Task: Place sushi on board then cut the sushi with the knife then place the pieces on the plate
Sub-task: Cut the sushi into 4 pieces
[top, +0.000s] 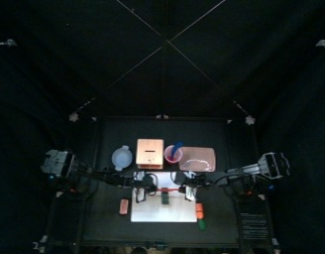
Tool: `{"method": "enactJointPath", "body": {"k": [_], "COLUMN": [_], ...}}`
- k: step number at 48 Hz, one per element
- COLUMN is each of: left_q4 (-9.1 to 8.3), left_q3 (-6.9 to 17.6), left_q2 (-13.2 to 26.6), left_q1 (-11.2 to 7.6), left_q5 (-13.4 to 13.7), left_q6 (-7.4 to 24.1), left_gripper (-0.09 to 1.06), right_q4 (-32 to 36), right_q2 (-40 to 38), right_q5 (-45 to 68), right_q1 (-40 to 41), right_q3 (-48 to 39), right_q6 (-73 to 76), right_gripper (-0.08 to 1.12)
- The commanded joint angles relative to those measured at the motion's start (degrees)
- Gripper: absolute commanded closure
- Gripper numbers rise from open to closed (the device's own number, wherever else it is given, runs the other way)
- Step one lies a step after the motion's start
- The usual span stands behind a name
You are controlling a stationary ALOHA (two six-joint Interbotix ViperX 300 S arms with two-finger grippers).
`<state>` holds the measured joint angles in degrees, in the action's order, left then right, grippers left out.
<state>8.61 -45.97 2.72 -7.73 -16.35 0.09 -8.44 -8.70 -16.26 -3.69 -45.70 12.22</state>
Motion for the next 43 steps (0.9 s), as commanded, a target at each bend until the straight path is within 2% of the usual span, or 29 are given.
{"method": "enactJointPath", "body": {"k": [1, 43], "left_q4": [0.09, 0.00], "left_q3": [1.2, 1.7], "left_q2": [-0.5, 0.8], "left_q1": [0.00, -0.35], "left_q5": [-0.3, -0.3], "left_q6": [0.1, 0.1], "left_gripper": [0.45, 0.45], "right_q4": [0.1, 0.4], "right_q2": [-0.7, 1.0], "right_q5": [0.1, 0.1], "right_q1": [0.3, 1.2], "right_q3": [0.9, 0.6], "right_q6": [0.1, 0.0], "right_gripper": [0.53, 0.53]}}
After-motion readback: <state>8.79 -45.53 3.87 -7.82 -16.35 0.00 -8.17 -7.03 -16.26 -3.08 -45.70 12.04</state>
